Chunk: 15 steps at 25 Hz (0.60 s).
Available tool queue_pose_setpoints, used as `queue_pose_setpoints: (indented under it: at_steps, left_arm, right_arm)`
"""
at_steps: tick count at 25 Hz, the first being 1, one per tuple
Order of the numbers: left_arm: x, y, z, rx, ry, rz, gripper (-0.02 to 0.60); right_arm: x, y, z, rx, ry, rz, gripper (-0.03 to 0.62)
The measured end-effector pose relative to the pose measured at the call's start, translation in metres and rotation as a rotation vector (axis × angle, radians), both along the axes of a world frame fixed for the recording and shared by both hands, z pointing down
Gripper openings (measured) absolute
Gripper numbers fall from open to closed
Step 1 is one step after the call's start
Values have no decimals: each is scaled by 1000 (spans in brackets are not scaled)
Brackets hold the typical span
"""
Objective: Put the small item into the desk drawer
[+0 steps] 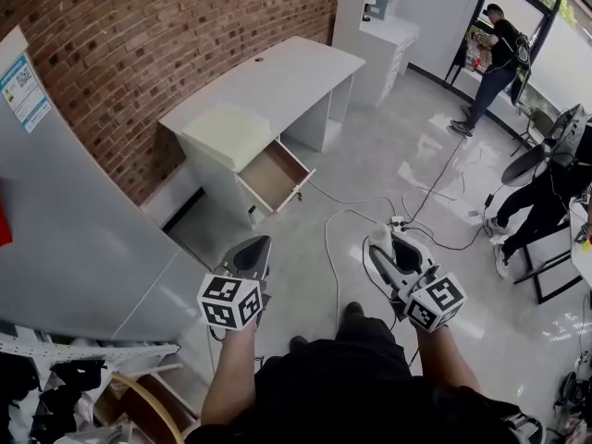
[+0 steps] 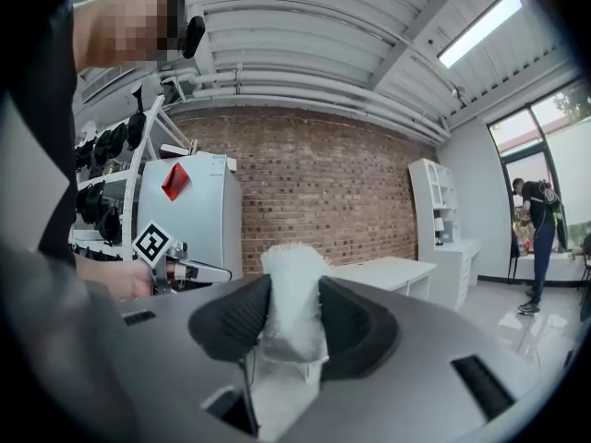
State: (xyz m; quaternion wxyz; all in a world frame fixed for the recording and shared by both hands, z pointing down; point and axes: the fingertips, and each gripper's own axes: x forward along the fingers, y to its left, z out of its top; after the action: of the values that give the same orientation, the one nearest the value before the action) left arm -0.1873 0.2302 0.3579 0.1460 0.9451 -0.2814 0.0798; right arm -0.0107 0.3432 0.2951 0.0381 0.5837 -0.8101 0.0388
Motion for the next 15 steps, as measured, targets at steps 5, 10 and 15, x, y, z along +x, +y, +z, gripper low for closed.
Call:
queue_pose_setpoints:
  at_steps: [5, 10, 15]
  left_arm:
    - [1, -13, 11, -25, -6, -16, 12]
    - [6, -31, 12, -26, -29, -32, 12]
    - [23, -56, 19, -49, -50, -51, 12]
  right_arm:
    - [2, -20, 11, -17, -29, -19, 156]
    - [8, -51, 16, -36, -66, -46, 156]
    - [25, -83, 24, -44, -92, -80, 156]
